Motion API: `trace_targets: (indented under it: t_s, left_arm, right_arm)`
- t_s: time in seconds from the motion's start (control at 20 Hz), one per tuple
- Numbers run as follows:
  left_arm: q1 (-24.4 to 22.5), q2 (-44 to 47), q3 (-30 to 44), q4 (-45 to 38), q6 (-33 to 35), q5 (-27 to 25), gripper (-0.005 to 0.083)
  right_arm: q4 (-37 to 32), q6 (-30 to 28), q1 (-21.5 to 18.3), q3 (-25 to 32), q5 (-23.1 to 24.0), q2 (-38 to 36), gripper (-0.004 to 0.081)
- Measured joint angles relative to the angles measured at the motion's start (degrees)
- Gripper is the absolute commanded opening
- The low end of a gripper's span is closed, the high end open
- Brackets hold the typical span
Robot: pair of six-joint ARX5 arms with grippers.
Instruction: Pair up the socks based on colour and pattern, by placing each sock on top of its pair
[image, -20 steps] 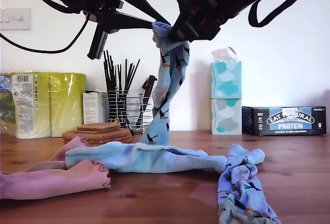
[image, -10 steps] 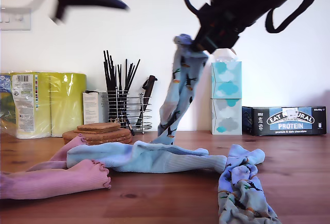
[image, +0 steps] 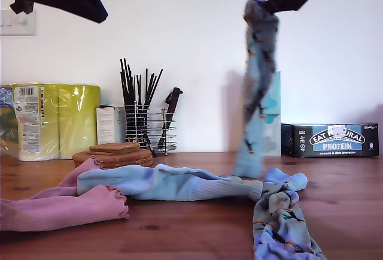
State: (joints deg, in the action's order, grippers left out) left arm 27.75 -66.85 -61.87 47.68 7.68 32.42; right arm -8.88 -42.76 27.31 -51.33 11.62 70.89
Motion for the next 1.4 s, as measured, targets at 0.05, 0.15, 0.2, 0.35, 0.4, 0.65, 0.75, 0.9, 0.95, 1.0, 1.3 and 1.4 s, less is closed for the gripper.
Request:
trace_targets:
  t_s: [0.05, 0.15, 0.2, 0.35, 0.4, 0.65, 0.75, 0.9, 0.95, 1.0, 1.3, 1.4]
  left_arm:
    - [0.37, 0.57, 0.07, 0.44, 0.07, -0.02, -0.0019]
    - [0.90, 2.84, 0.07, 1.38, 0.66, -0.79, -0.0019]
    - [1.05, 4.22, 0.07, 1.66, 0.92, -1.88, -0.0019]
    - [1.09, 6.88, 0.17, 1.62, 1.40, -5.31, -0.0019]
    - [1.09, 7.21, 0.46, 1.66, 1.51, -5.81, -0.0019]
    - [0.98, 7.13, 3.02, 1.81, 1.79, -6.60, -0.0019]
    - [0.94, 7.13, 3.02, 1.44, 1.90, -6.60, -0.0019]
    - [0.94, 7.13, 3.02, 1.46, 2.05, -6.58, -0.0019]
    - [0.94, 7.13, 3.02, 1.60, 2.21, -6.58, -0.0019]
    - [0.94, 7.13, 3.02, 1.68, 2.36, -6.58, -0.0019]
    - [0.92, 7.13, 3.02, 2.05, 3.02, -6.58, -0.0019]
    - [0.92, 7.13, 3.02, 2.05, 3.02, -6.60, -0.0019]
  right_arm:
    - [1.25, -0.72, -0.28, -0.24, 1.01, 0.00, -0.0013]
    - [4.66, -1.03, -0.28, -1.14, 2.54, 0.00, -0.0013]
    - [6.64, -0.83, -0.24, -1.79, 2.78, 0.00, -0.0013]
    - [14.56, 0.74, 0.90, -2.62, 3.96, 0.00, -0.0013]
    - [18.60, 2.64, 2.10, -2.67, 4.07, 0.00, -0.0013]
    - [34.27, 11.13, 10.73, -2.64, 3.98, -0.24, -0.0013]
    - [38.71, 14.67, 13.81, -2.67, 3.96, -1.36, -0.0013]
    - [43.30, 19.10, 16.63, -2.67, 3.39, -2.10, -0.0013]
    - [44.19, 20.72, 17.57, -2.67, 3.19, -2.10, -0.0013]
    - [45.37, 22.14, 18.78, -2.67, 2.56, -2.10, -0.0013]
    - [51.06, 28.63, 25.33, -2.67, -2.51, -2.10, -0.0013]
    - [52.26, 29.16, 25.33, -2.67, -3.41, -2.10, -0.0011]
